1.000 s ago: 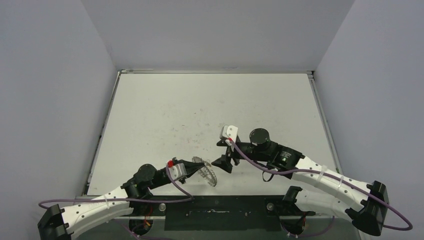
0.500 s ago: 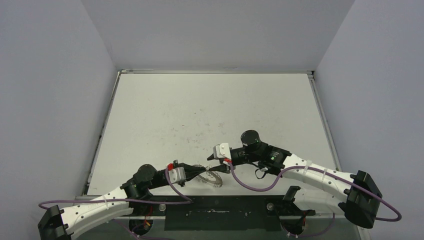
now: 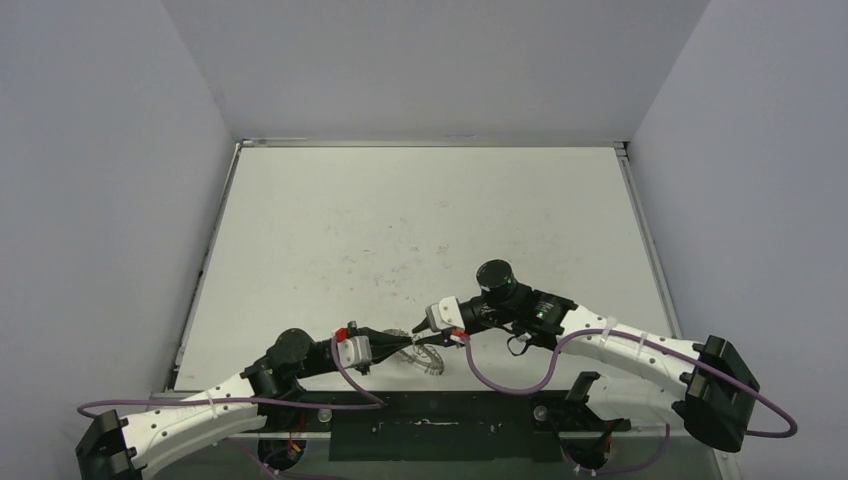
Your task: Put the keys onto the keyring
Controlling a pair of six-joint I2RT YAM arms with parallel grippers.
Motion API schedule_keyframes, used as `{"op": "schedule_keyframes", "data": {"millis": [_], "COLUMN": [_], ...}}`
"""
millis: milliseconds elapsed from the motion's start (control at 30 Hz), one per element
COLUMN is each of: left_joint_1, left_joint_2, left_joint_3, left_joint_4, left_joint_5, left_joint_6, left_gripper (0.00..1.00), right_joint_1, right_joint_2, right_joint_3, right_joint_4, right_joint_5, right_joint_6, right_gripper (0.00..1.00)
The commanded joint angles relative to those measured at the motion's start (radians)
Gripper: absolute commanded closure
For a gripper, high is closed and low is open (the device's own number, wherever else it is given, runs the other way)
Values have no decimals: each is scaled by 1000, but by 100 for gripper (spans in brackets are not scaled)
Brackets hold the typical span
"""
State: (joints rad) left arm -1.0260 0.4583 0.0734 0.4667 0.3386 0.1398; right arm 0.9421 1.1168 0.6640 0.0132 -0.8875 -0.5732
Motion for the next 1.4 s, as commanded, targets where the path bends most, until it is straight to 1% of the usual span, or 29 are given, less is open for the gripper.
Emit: {"op": "schedule_keyframes", "data": {"millis": [0, 167, 200, 233, 267, 300, 433, 533, 567, 600, 700, 833, 933, 1000, 1133, 1233, 1367], "left_joint_1": [-3, -3, -3, -3, -3, -4, -4, -3, -4, -3, -5, -5, -5, -6, -7, -8, -9], "left_joint_2": [-6, -6, -6, -6, -7, -7, -14, -27, -32, -36, -53, -60, -44, -25, 13, 38, 67], "left_joint_3": [28, 32, 31, 31, 30, 31, 30, 43, 52, 62, 97, 151, 190, 213, 233, 242, 238], "left_joint_4": [74, 75, 75, 75, 76, 76, 68, 37, 16, -13, -95, -211, -295, -324, -336, -337, -299], "left_joint_5": [16, 19, 19, 19, 19, 18, 3, -28, -45, -62, -101, -146, -159, -164, -159, -159, -145], "left_joint_6": [1, 1, 1, 1, 2, 2, 1, 1, 2, 3, 7, 22, 45, 56, 75, 82, 83], "left_gripper": [100, 100, 100, 100, 100, 100, 100, 100, 98, 93, 85, 82, 79, 78, 76, 75, 74], "right_joint_1": [-6, -6, -6, -6, -6, -6, -6, -3, -3, 0, 15, 28, 33, 40, 79, 112, 134], "right_joint_2": [26, 42, 44, 44, 42, 39, 25, 16, 16, 19, 34, 74, 125, 168, 248, 285, 302], "right_joint_3": [18, 18, 19, 21, 22, 24, 48, 89, 109, 131, 215, 332, 420, 483, 588, 641, 665], "right_joint_4": [68, 69, 67, 66, 64, 60, 7, -70, -102, -143, -289, -457, -561, -628, -746, -778, -772], "right_joint_5": [-55, -50, -49, -50, -51, -50, -28, 12, 34, 57, 141, 234, 275, 297, 357, 402, 418], "right_joint_6": [-34, -40, -40, -42, -42, -43, -33, 23, 44, 56, 92, 152, 209, 231, 241, 254, 267], "right_gripper": [77, 76, 79, 86, 95, 100, 100, 100, 100, 100, 100, 100, 100, 100, 100, 100, 100]}}
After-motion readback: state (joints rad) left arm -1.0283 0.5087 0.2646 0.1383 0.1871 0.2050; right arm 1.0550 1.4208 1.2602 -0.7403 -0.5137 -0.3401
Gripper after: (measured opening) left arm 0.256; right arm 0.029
